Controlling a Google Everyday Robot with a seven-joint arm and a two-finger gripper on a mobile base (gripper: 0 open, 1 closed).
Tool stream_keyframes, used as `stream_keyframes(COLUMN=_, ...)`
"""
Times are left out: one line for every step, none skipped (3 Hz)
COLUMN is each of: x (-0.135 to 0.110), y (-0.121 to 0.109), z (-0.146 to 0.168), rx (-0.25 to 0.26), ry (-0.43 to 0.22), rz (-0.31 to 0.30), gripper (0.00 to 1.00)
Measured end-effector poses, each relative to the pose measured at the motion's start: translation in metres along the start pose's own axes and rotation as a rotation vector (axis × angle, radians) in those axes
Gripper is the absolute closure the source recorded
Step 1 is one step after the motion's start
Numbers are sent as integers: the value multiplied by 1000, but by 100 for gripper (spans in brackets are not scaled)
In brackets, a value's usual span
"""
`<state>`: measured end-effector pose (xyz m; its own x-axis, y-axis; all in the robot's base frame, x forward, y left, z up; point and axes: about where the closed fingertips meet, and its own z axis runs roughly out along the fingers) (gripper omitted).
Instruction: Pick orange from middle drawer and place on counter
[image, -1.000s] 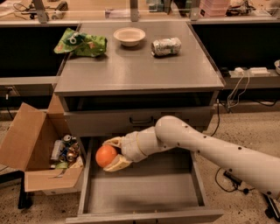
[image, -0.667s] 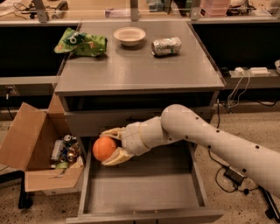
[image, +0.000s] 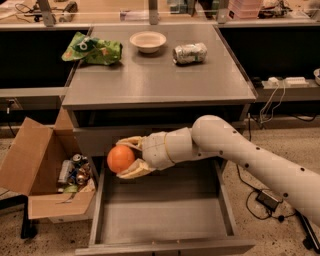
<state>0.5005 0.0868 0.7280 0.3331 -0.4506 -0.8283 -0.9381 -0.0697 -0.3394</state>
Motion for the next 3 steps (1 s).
stream_keyframes(x=-30, y=-38, z=-29, rx=74, ry=-42, rz=-25, gripper=100)
stream_keyframes(x=-58, y=-84, z=-56, rx=141, ry=-72, rz=-39, gripper=100)
stream_keyframes(x=-76, y=-129, z=-76, rx=209, ry=-97, rz=-39, gripper=100)
